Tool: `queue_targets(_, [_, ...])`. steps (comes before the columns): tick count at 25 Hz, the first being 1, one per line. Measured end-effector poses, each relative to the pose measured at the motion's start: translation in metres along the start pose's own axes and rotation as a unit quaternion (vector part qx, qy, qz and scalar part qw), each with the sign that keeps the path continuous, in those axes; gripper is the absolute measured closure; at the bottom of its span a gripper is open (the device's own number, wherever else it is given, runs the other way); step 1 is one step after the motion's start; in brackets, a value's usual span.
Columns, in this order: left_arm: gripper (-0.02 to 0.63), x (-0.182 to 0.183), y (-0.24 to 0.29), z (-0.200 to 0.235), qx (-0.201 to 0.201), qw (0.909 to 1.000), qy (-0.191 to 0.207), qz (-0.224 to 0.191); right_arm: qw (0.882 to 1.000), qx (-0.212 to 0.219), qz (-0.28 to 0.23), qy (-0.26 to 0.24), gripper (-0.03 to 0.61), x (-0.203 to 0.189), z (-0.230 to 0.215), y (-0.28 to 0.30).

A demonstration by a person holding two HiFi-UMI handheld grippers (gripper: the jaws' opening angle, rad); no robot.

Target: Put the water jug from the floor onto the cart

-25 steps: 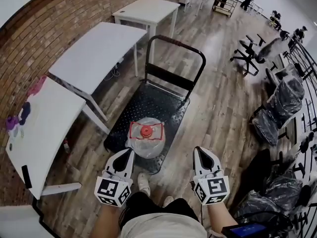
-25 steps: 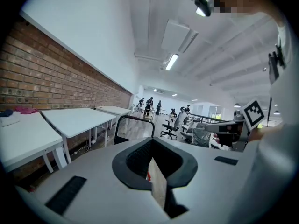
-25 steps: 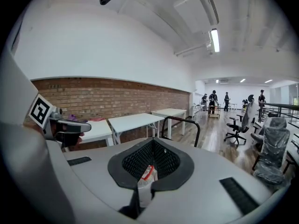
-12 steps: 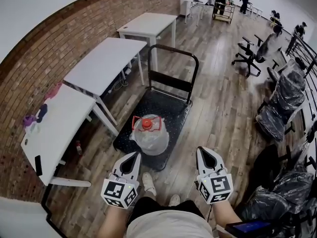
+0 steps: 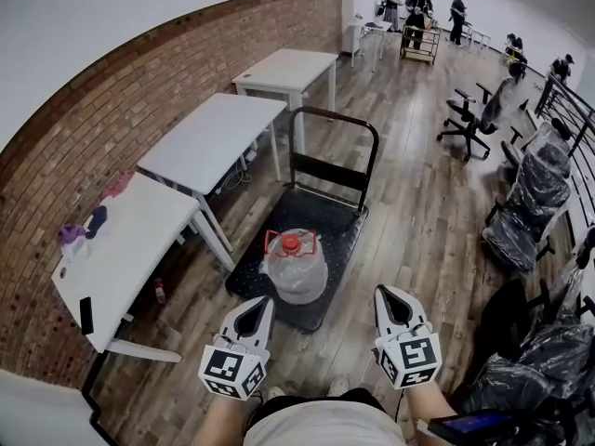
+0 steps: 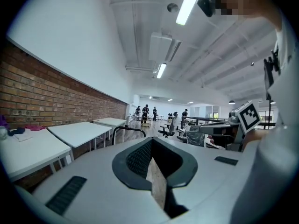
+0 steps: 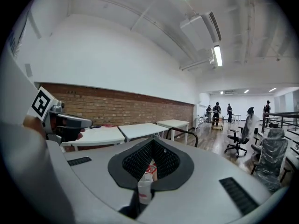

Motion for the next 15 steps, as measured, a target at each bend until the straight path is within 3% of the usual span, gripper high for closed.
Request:
queue_targets(5, [0.615, -0.004, -0.041, 0.034, 0.021, 0.9996, 0.004, -0.016, 1.0, -0.002, 0.001, -0.002, 0.577, 0.009, 0.04, 0.005])
queue_targets(9, [0.615, -0.013, -0.065, 0.07, 0.036, 0.999, -0.017, -0.019, 1.0, 0.008, 0.006, -0.015, 0.577, 0.016, 0.08, 0.015])
queue_targets(15, [0.615, -0.009, -0.071, 0.084, 0.027, 0.999, -0.015, -0.031, 1.0, -0.001, 0.01, -0.018, 0.577, 0.019, 0.094, 0.018])
Point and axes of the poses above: the fingertips, and each gripper's own axes: y forward along the fingers, z to its left, x out of its top, the point moved 7 cm from there along -y, backward along the fingers, and after that the axes turned 9 degrees about z, right-handed, at the moved point
